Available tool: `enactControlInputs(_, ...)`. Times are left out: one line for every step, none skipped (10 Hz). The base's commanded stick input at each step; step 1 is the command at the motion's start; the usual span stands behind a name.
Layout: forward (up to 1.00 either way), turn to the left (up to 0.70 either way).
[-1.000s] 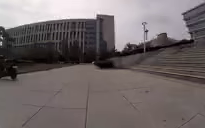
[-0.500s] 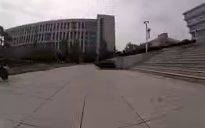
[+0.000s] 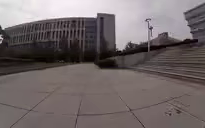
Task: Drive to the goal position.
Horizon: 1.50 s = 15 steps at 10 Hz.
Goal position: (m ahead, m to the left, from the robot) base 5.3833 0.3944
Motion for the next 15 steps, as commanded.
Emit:
enactControlInputs(1.00,0.00)
enactControlInputs(1.00,0.00)
enactControlInputs(1.00,0.00)
enactControlInputs(1.00,0.00)
enactControlInputs(1.00,0.00)
enactControlInputs(1.00,0.00)
enactControlInputs(1.00,0.00)
enactControlInputs(1.00,0.00)
enactControlInputs(1.00,0.00)
enactControlInputs(1.00,0.00)
enactControlInputs(1.00,0.00)
enactControlInputs(1.00,0.00)
enactControlInputs(1.00,0.00)
enactControlInputs(1.00,0.00)
enactControlInputs(1.00,0.00)
